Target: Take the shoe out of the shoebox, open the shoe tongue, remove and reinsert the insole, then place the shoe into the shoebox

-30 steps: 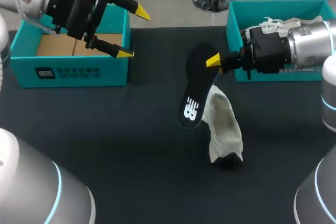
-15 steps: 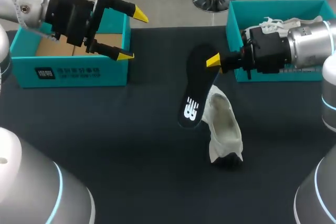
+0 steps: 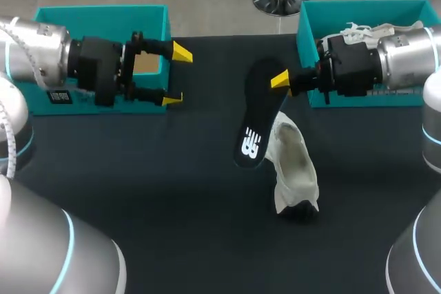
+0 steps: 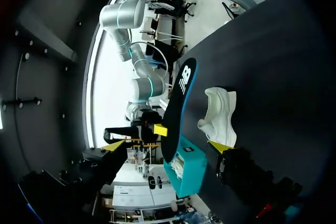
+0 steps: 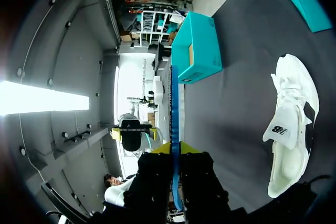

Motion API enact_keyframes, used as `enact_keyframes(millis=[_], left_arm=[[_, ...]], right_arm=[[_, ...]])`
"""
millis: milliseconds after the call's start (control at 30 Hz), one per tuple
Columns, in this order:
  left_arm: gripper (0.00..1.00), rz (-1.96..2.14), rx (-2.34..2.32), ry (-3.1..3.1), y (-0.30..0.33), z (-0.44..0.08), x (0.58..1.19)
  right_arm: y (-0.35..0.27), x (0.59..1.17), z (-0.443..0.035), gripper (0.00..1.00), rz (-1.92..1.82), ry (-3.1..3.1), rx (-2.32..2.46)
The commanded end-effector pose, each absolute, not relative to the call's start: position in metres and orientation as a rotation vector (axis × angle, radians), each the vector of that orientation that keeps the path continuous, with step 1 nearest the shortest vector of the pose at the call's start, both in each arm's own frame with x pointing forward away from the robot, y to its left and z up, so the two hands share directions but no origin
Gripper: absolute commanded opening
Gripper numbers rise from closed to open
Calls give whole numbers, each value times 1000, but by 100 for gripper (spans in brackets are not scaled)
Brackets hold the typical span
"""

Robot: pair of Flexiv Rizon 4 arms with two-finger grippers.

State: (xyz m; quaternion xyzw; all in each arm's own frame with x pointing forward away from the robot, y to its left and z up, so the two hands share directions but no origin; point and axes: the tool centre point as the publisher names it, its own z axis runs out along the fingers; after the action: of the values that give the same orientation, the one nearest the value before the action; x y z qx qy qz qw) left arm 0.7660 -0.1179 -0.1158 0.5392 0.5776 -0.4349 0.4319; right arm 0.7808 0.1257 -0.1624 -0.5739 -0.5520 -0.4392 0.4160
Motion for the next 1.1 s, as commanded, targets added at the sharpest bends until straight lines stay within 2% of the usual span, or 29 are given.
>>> enact_keyframes(millis=[33, 700, 1100], left_arm=[[100, -1105, 1266, 1384, -137, -129, 761], [100, -1214, 1228, 1371, -221, -152, 773], [100, -1245, 1212, 1372, -239, -161, 774]], right_arm=[[128, 782, -163, 0, -1103, -1386, -1442], [128, 782, -163, 0, -1103, -1386, -1442], [128, 782, -163, 0, -1103, -1386, -1442]])
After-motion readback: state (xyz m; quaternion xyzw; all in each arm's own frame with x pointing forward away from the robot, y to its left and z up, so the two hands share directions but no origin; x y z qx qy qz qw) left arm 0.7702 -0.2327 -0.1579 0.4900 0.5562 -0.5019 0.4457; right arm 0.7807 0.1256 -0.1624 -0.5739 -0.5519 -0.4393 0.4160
